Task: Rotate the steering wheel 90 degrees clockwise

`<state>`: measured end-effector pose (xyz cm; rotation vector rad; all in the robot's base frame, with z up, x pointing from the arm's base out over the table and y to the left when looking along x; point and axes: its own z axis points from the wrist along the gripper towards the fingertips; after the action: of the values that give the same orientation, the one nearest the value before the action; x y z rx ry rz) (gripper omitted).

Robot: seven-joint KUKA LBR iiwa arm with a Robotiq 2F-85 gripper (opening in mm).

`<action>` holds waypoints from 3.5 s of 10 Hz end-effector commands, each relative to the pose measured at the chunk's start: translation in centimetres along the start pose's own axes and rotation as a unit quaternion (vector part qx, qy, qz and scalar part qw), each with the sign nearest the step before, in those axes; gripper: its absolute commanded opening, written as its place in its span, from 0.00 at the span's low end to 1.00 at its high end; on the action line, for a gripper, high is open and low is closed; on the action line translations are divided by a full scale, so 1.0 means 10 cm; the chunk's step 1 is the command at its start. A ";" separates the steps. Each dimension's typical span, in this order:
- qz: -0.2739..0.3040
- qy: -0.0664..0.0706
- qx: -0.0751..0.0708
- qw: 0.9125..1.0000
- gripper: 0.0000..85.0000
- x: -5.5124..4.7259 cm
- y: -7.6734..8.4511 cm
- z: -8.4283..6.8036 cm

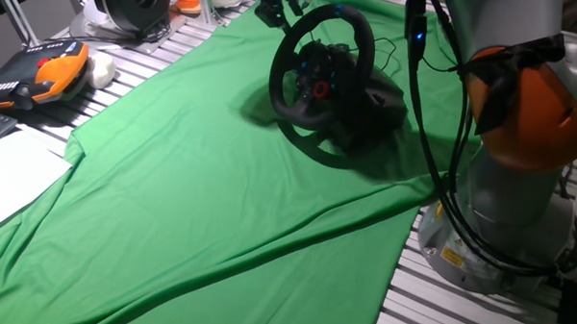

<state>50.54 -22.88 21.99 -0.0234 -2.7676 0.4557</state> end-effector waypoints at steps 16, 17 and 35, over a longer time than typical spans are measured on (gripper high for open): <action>-0.113 0.013 0.046 0.992 0.60 0.00 -0.04 0.08; -0.114 0.015 0.045 0.992 0.60 0.01 -0.05 0.09; -0.144 0.016 0.031 0.989 0.00 0.10 -0.14 0.17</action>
<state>49.04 -24.69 21.24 0.3763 -2.6636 0.4586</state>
